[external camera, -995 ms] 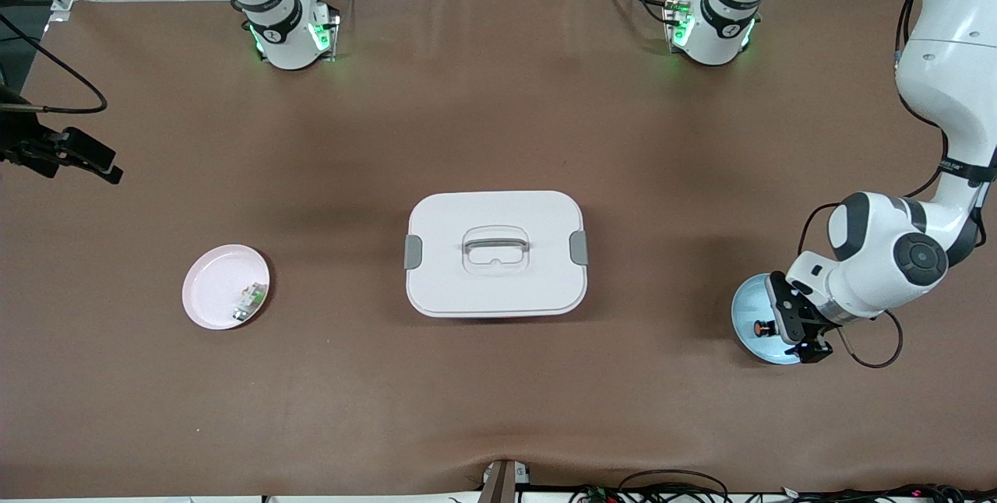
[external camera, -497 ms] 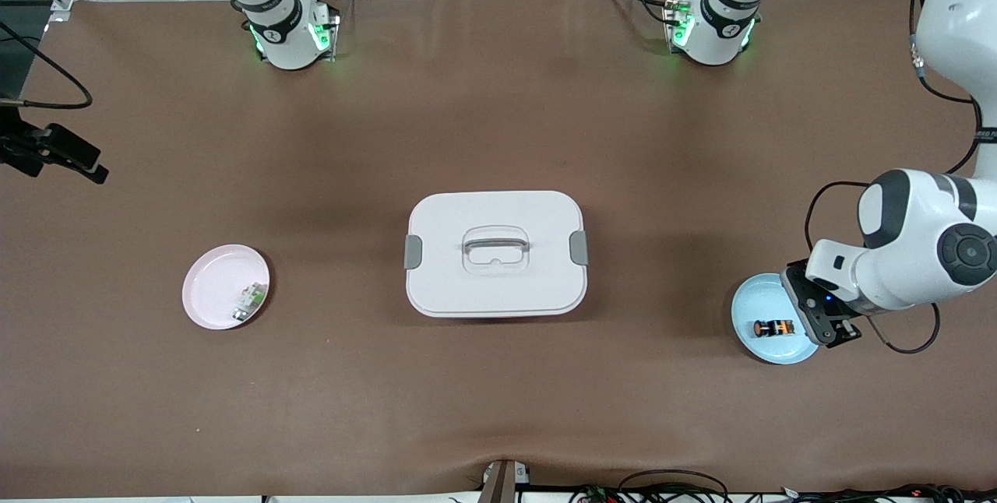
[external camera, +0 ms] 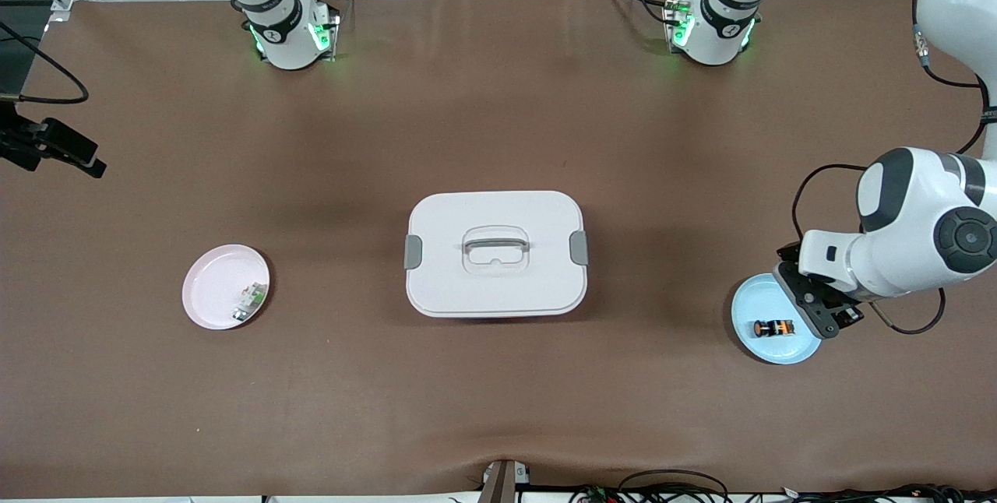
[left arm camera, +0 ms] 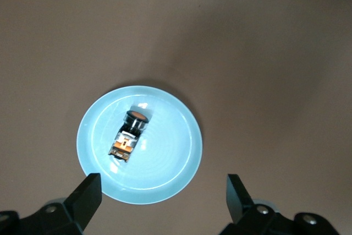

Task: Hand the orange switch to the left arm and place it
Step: 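Open the left gripper to release the switch on the plate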

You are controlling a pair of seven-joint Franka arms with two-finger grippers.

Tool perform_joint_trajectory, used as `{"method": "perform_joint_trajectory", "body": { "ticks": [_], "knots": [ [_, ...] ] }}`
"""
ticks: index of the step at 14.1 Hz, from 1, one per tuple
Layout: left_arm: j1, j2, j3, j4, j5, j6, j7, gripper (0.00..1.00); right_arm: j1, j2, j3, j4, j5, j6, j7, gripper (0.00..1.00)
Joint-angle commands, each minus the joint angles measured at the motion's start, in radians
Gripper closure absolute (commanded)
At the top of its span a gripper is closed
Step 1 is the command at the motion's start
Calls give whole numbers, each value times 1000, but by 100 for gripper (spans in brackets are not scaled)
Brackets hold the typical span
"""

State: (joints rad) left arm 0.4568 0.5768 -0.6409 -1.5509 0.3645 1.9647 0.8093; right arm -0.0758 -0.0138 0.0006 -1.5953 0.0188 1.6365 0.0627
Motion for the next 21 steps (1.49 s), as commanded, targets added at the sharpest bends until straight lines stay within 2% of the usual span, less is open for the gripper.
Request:
{"method": "perform_joint_trajectory", "body": {
  "ticks": [1,8,12,21],
  "knots": [
    [3,-54,-34,-15,-18,-56,-134,0,-30,15,15,34,-8,-30,-17,0],
    [3,-58,-88,-15,-18,-79,-343,0,-30,15,15,57,-11,-84,-17,0],
    [5,-60,-101,-14,-18,-87,-398,0,-32,15,15,60,-13,-84,-17,0],
    [8,-166,-131,-15,-56,-155,-714,0,-32,15,16,61,-11,-84,-17,0]
  ]
}}
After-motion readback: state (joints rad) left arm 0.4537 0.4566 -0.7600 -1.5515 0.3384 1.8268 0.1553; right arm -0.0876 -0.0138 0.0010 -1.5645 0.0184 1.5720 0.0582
